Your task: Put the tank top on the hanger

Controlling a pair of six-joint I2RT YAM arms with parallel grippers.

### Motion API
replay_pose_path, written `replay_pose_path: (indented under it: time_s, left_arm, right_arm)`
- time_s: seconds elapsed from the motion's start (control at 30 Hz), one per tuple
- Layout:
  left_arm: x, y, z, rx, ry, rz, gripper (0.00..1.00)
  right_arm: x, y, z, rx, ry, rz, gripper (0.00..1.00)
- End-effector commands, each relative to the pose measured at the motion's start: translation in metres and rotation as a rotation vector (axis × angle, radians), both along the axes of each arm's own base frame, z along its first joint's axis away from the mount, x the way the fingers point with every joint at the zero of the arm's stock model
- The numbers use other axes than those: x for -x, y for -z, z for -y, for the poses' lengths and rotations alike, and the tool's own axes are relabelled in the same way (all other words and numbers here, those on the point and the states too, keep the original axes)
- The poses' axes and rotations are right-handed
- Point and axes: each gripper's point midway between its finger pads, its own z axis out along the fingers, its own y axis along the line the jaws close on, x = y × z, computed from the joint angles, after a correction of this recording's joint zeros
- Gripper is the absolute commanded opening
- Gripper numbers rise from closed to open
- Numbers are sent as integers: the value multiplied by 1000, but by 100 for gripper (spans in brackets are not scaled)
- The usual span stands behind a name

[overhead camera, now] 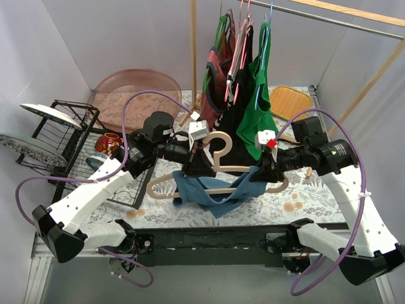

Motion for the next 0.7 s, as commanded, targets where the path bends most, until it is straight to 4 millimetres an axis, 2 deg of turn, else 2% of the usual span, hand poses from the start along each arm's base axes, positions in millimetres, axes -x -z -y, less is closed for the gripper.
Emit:
replay_pose_path:
  time_s: [0.0,0.03,0.17,0.2,0.23,0.27,0.33,0.4,0.47,0.5,0.53,0.6,0.67]
  left_arm:
    - [-1,-40,6,105,37,101,0]
    - [-2,-39,7,104,36,102,0]
    - [-5,-45,6,112,11,124,0]
    - [-8,-45,6,110,-6,131,0]
    - [-12,-46,5,105,-37,145,4]
    - [-14,-49,1,105,-71,165,28]
    - [-24,-51,-6,91,-151,213,50]
    - [-23,-61,-17,108,-202,263,68]
    - [-29,-62,-27,92,-269,301,72]
    - [-26,-70,-36,106,-298,331,74]
    - [-26,-69,-41,96,-321,342,75]
    - [-26,-73,-54,94,-371,373,77]
    - [-26,-64,-62,69,-405,372,79]
  right_arm:
    - [12,-5,-4,-36,-43,-33,19]
    - [12,-2,-3,-30,-38,-35,4]
    - [15,0,4,-17,11,-18,1]
    - [10,1,9,4,53,5,1]
    - [6,2,15,23,96,30,1]
    - [7,-1,22,36,130,82,1]
    - [-1,3,42,107,211,147,1]
    - [-3,11,56,141,279,196,1]
    - [2,13,69,162,315,267,1]
    - [3,17,75,185,335,277,1]
    - [5,18,82,198,366,299,1]
    - [3,28,93,229,426,293,1]
    - [6,34,97,234,455,294,1]
